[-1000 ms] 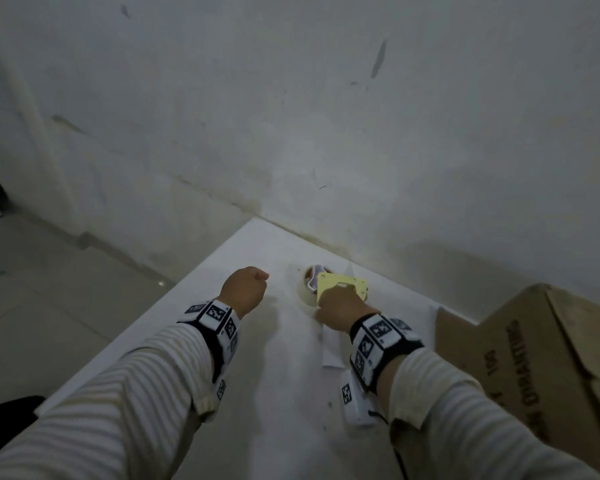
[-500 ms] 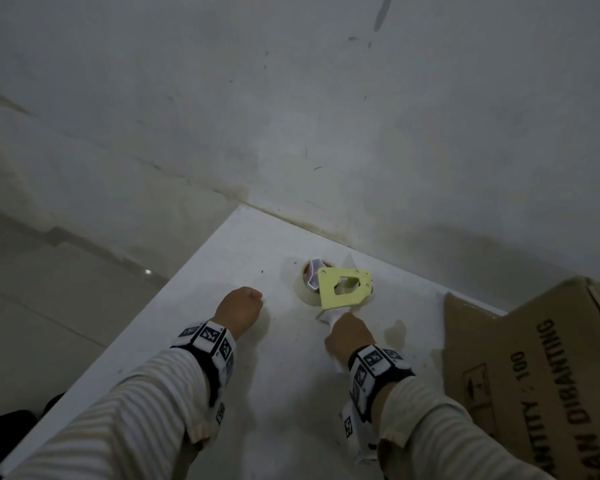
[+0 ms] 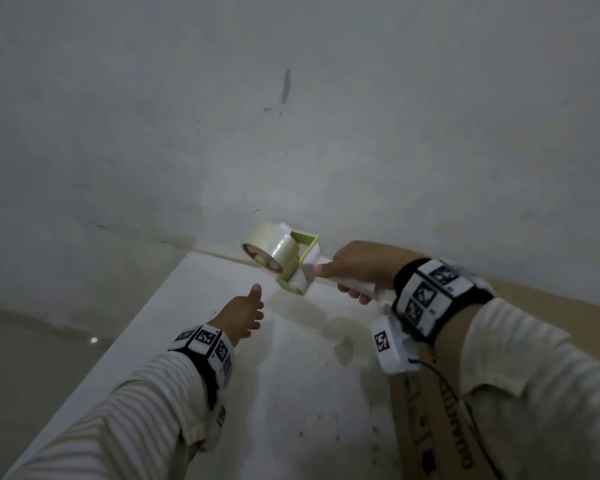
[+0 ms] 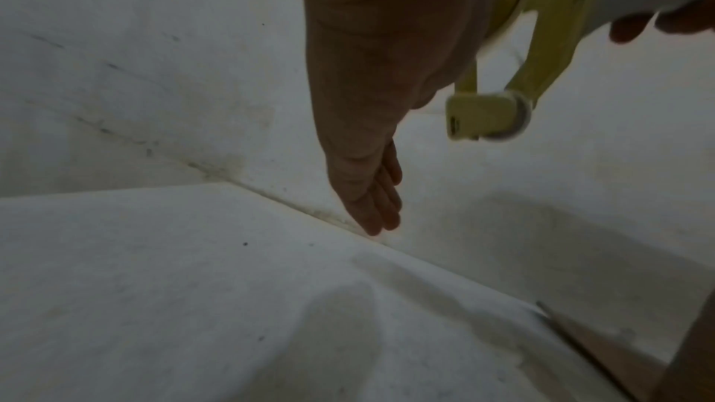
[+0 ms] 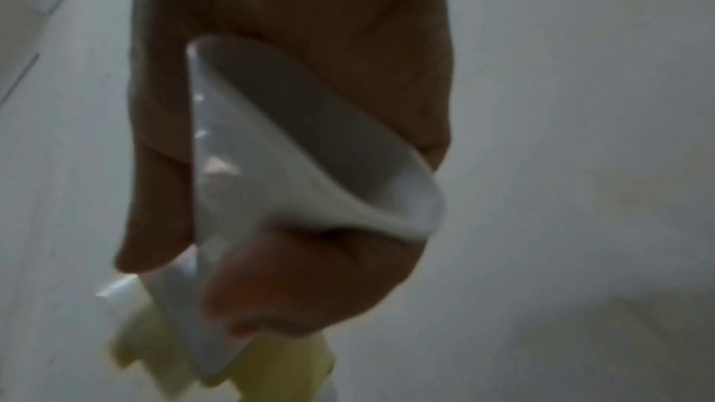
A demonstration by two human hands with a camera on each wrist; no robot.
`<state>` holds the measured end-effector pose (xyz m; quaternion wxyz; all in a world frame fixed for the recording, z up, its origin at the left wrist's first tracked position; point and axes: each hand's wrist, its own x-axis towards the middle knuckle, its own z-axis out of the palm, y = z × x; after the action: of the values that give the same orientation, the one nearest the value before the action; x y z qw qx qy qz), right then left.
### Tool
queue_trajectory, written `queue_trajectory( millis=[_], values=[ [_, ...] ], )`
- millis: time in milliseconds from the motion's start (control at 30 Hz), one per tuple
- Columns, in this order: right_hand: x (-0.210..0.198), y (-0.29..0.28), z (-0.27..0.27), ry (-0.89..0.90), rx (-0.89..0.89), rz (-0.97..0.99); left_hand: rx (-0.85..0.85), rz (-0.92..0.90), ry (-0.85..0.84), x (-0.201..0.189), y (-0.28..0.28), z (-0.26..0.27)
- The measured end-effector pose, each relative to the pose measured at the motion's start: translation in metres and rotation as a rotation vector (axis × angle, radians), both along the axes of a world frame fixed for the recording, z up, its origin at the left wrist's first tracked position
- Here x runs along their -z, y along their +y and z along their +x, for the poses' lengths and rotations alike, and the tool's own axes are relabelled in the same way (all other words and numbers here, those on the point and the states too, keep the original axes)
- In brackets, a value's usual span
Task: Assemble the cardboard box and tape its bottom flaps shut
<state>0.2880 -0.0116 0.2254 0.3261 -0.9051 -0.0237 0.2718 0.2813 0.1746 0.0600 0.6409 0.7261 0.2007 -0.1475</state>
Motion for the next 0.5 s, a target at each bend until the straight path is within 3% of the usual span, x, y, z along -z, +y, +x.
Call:
queue_trajectory(
  millis=[167, 233, 333, 500],
  values=[
    [-0.055, -0.035, -0.01, 0.009, -0.112, 0.077, 0.003, -0.689, 0.067, -0.033, -0.032, 0.0],
    [-0.062, -0.047, -0.015, 0.006, -0.131, 0.11, 0.037, -0.862, 0.038, -0.051, -0.049, -0.002],
    [-0.067, -0.066, -0.025, 0.003, -0.138, 0.167, 0.1, -0.917, -0.034, -0.073, -0.07, -0.011],
    [-0.075, -0.101, -0.044, -0.05, -0.088, 0.202, -0.018, -0.911, -0.113, -0.097, -0.094, -0.019]
  ],
)
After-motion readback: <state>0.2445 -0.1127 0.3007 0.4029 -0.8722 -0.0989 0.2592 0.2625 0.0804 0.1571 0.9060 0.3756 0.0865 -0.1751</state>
